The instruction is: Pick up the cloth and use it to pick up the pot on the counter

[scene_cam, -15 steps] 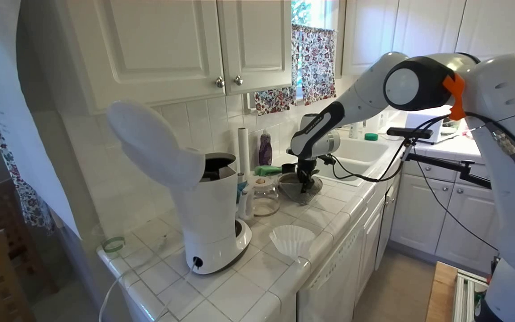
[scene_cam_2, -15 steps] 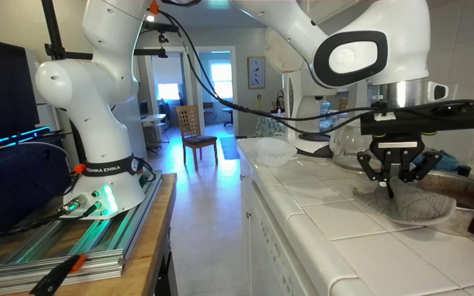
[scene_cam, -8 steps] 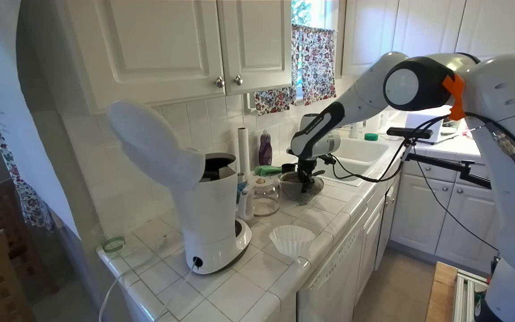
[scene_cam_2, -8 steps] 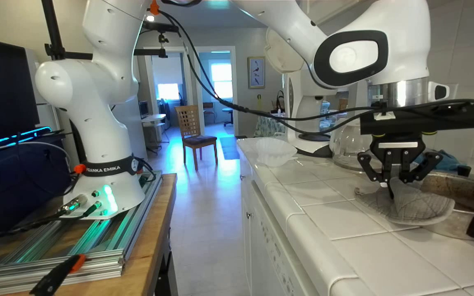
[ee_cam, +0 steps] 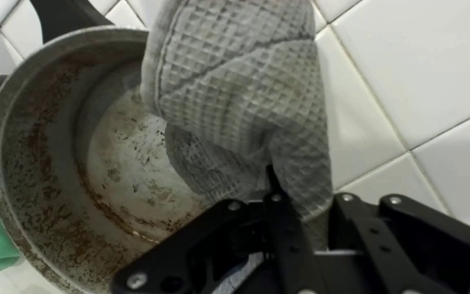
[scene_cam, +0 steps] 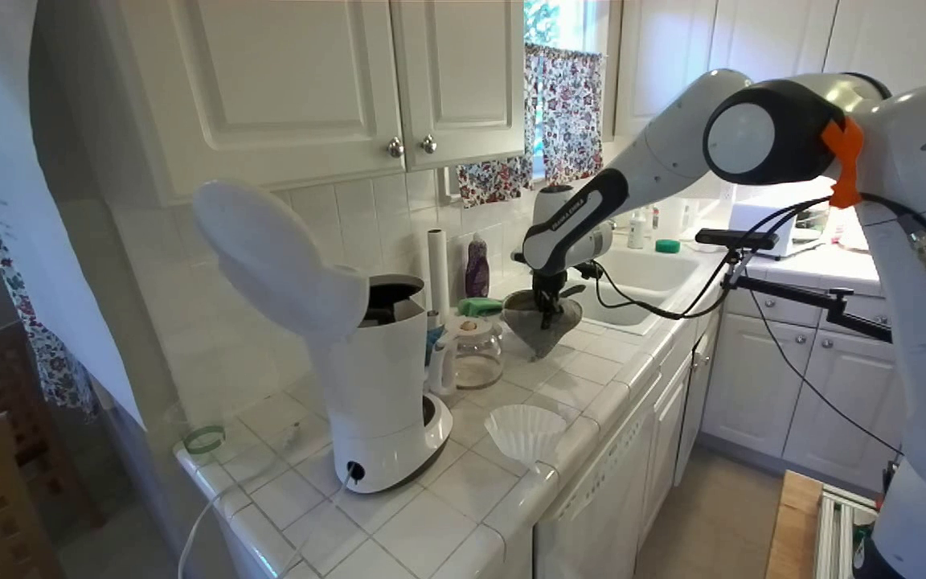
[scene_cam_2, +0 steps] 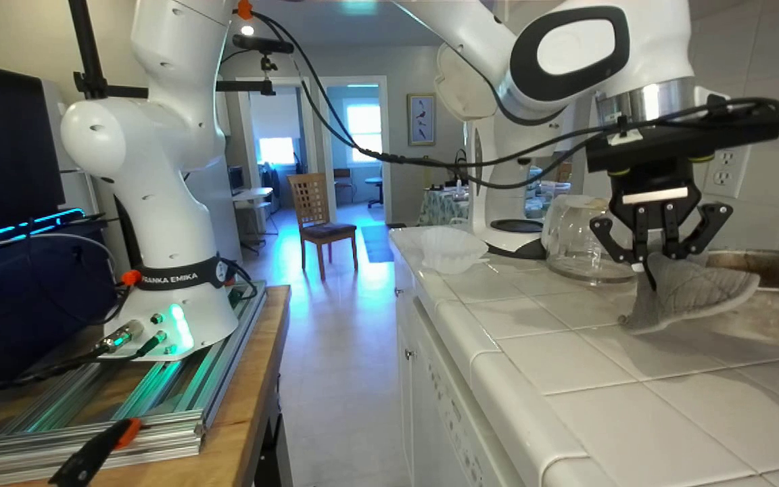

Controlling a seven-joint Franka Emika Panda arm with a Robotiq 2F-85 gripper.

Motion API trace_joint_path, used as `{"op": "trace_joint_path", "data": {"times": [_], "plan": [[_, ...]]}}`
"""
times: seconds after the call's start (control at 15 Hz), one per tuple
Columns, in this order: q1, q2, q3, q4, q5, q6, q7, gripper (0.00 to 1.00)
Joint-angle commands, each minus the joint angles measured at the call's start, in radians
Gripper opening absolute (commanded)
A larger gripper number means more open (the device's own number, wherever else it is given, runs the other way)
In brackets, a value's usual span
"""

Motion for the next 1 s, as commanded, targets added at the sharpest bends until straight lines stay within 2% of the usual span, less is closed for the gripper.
{"op": "trace_joint_path", "data": {"times": [0.0,0.2,0.93], "plan": [[0.038,-0.111,-0.029,-0.084,-0.067,0.000,0.084,0.03],[0.041,-0.165,-0.024,-0.123,-0.069,-0.006,0.110,0.03],[0.045,-0.304,-0.009,-0.234,-0.027,-0.007,0.066,0.03]]}}
